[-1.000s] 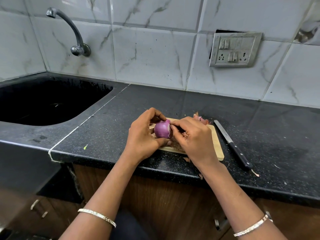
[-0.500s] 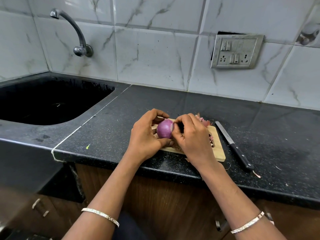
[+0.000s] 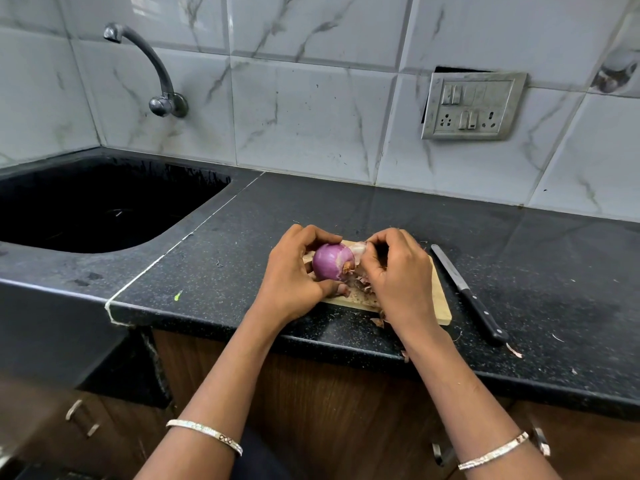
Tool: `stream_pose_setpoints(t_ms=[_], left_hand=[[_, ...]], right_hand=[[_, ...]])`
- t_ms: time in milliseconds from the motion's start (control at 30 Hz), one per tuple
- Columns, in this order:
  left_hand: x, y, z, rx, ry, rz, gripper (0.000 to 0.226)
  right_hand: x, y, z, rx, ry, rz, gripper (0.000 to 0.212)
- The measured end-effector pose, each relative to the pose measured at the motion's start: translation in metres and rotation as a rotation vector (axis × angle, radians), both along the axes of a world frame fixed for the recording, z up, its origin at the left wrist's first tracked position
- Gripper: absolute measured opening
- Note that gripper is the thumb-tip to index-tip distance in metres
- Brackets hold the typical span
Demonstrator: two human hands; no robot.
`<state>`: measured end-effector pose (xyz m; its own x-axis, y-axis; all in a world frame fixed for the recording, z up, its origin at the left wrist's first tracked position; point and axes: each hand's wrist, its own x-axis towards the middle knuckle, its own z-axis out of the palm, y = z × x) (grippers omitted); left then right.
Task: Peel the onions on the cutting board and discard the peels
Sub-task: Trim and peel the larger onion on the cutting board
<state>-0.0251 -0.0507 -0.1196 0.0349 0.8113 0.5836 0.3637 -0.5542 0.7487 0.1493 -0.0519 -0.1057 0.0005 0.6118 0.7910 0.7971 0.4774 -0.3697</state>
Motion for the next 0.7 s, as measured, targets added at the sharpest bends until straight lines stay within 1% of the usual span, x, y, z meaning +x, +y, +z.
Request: stream_pose_setpoints(t_ms=[100,200,267,333,467,600,700], left_hand=[[0.002,-0.002,0.000,-0.045,-0.004,-0.034,0.060],[0.004,-0.007,0.003,-0.094,-0.051,-0.080,0.047],[0.004,-0.010,0.006,-0.099,-0.087,-0.088,0.038],[0.005,-0.011,0.007,-0.103,-0.099,-0.079,0.035],[0.004,-0.011,0.007,-0.114,-0.095,-0.082,0.037],[0.002,-0.010,0.004,-0.131,-0.103,-0.073,0.051],[0.001,-0.010,0.002,-0.123,-0.111,-0.061,0.057]], right_hand=[[0.001,-0.001,0.000,0.002,0.020,-0.021,0.005],[0.003,0.000,0.000,-0.031,0.041,-0.050,0.003],[0.005,0.000,-0.001,-0.047,0.059,-0.069,0.004],[0.006,0.000,-0.001,-0.051,0.076,-0.070,0.006],[0.007,-0.003,0.000,-0.029,0.103,-0.063,0.008],[0.008,-0.005,0.002,-0.028,0.157,-0.088,0.007],[0.008,-0.008,0.003,-0.045,0.168,-0.098,0.012]])
